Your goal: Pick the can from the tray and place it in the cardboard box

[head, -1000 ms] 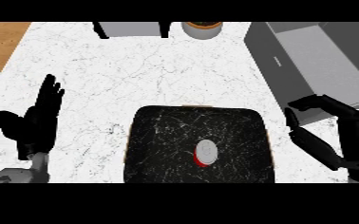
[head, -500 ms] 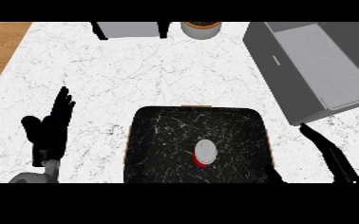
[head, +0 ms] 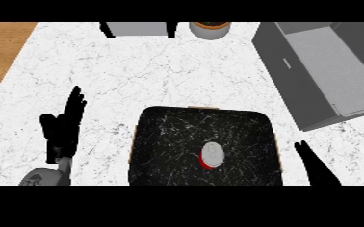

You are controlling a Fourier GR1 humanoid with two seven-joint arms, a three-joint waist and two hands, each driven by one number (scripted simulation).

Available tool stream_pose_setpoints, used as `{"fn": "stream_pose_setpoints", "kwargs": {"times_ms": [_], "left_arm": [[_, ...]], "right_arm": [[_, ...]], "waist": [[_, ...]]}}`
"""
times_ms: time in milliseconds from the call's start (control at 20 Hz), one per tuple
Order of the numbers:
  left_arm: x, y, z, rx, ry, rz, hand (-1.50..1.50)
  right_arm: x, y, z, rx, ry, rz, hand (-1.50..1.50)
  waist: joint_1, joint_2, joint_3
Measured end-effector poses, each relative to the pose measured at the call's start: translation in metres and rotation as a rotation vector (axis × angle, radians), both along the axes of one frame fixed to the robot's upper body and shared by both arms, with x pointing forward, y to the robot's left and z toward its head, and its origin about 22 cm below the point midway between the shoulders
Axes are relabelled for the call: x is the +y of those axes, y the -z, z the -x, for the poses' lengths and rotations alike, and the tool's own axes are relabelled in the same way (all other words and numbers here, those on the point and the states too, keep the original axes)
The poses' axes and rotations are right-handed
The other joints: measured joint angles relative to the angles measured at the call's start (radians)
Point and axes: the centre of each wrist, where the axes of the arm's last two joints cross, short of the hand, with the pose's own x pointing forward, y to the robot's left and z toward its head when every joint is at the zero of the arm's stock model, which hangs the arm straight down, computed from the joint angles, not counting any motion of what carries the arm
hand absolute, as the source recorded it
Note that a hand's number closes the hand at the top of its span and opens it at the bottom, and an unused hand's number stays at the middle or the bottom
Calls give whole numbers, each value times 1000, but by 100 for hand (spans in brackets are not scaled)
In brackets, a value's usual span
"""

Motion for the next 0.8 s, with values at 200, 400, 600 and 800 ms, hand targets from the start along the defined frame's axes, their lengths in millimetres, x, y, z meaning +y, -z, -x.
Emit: {"fn": "stream_pose_setpoints", "kwargs": {"times_ms": [200, 400, 600, 800], "left_arm": [[-2, -1, -3, -3, 8, -2, 0], [-6, -6, -7, -5, 18, -2, 0], [-5, -3, -6, -5, 22, -6, 0], [-4, -1, -6, -10, 20, -8, 0]], "right_arm": [[24, -15, -5, 119, -13, 42, -150], [50, -32, -9, 136, -46, 67, -150], [60, -33, -13, 160, -64, 87, -150], [60, -31, -15, 213, -70, 76, -150]], "waist": [[12, 1, 0], [18, 1, 1], [22, 3, 1], [24, 4, 1]]}}
